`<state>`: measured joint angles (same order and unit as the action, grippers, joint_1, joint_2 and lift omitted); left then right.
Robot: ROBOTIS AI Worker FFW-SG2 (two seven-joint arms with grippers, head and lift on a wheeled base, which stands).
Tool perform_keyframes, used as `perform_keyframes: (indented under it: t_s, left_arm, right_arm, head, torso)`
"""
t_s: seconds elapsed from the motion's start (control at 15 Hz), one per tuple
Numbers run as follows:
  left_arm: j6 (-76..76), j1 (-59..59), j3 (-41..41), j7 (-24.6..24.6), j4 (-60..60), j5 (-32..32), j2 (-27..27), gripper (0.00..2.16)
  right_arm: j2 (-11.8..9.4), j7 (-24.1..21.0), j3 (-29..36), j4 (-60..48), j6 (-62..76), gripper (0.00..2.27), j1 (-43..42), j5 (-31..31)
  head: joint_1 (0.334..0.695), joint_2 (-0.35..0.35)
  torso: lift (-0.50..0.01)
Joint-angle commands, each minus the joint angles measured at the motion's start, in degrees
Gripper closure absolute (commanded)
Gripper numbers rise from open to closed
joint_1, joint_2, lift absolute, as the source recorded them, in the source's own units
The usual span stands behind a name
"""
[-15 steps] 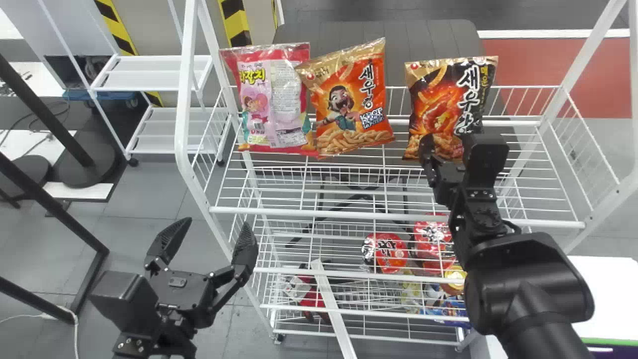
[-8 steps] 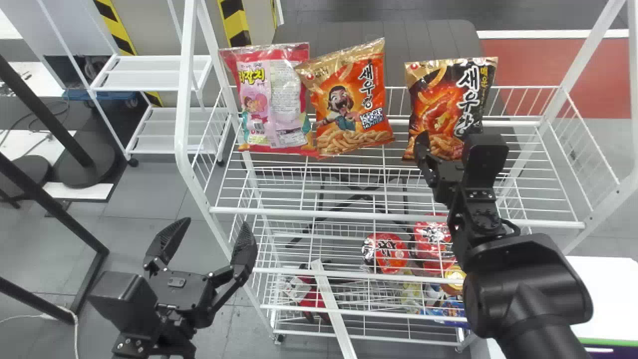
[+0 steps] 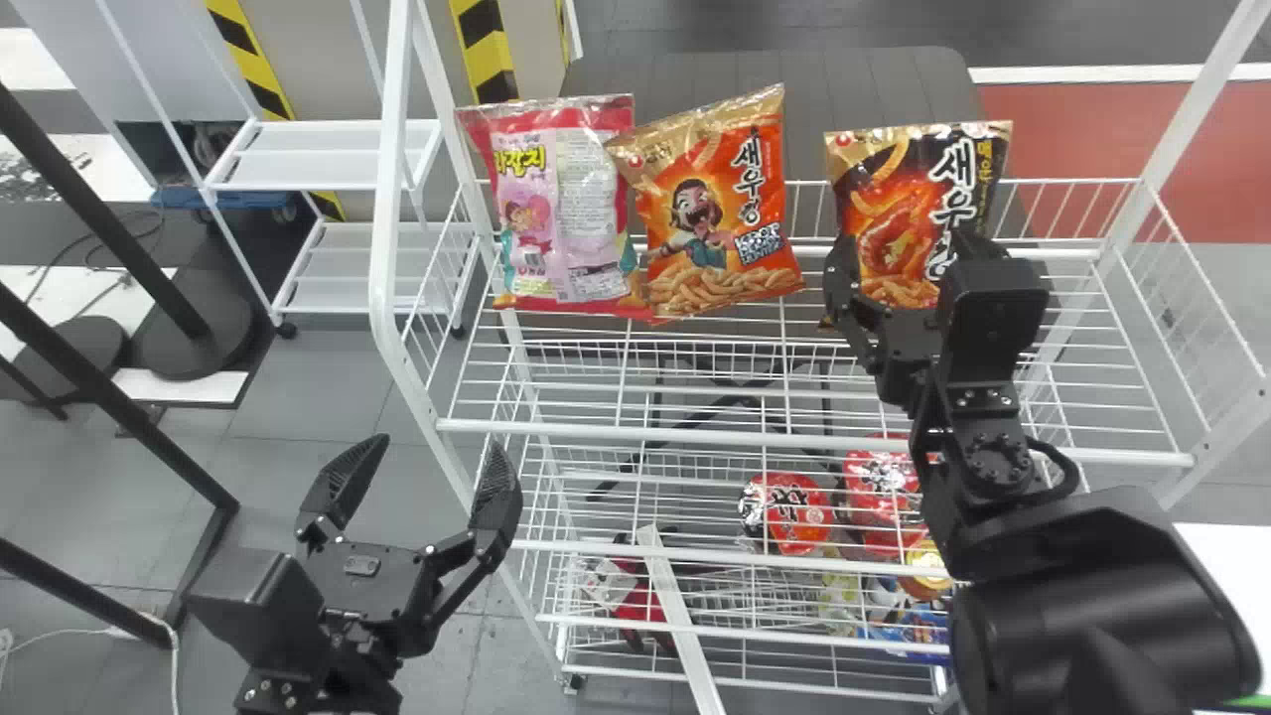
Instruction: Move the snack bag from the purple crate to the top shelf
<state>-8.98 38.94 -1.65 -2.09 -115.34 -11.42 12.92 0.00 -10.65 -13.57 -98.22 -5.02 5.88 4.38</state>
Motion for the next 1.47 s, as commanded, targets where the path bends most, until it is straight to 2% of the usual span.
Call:
perform_keyframes:
  t_s: [0.0, 0.2, 0.33, 0.47, 0.67, 0.93, 1.13, 1.4]
  left_arm:
    - [0.15, 0.79, 0.68, 0.33, -0.76, 0.17, 0.09, 0.07]
    - [-0.55, 2.11, 1.74, 0.24, -1.64, 0.35, 0.09, 0.07]
    - [-2.84, 2.99, 1.82, 0.06, -1.81, 0.7, 0.09, 0.07]
    - [-2.66, 3.6, 1.74, -0.02, -2.52, 0.7, 0.09, 0.07]
    - [-2.49, 4.74, 1.38, -0.02, -3.84, 0.79, 0.0, 0.07]
    - [-1.78, 6.5, 1.12, -0.2, -5.15, 0.79, -0.97, 0.07]
    - [-2.14, 8.61, 0.24, -2.48, -6.47, 2.55, -2.11, 0.07]
    - [-2.14, 9.49, -0.46, -3.01, -7.53, 2.81, -2.28, 0.07]
  right_arm:
    - [-0.88, 1.15, -0.14, -8.48, -4.96, 0.12, 5.02, -0.25]
    - [-6.24, 2.91, 1.35, -19.2, -7.24, 0.12, 13.81, -1.04]
    - [-8.26, 3.44, 3.73, -24.65, -8.12, 0.12, 19.7, -1.22]
    - [-8.79, 5.72, 6.8, -27.73, -5.31, 0.12, 25.5, -2.8]
    - [-10.9, 5.72, 9.26, -29.48, 1.19, 0.12, 33.23, -3.5]
    - [-11.78, 5.72, 11.29, -32.91, 5.06, 0.12, 42.29, -4.82]
    - [-13.1, 5.81, 11.99, -33.0, 9.28, 0.12, 46.68, -6.4]
    - [-13.27, 5.81, 13.57, -31.59, 19.47, 0.13, 52.75, -7.37]
  head:
    - [0.695, 0.129]
    - [0.695, 0.143]
    - [0.695, 0.135]
    - [0.695, 0.123]
    - [0.695, 0.085]
    - [0.695, 0.051]
    - [0.695, 0.04]
    - [0.695, 0.032]
  torso:
    - [0.0]
    - [0.0]
    - [0.0]
    - [0.0]
    - [0.0]
    - [0.0]
    - [0.0]
    - [0.0]
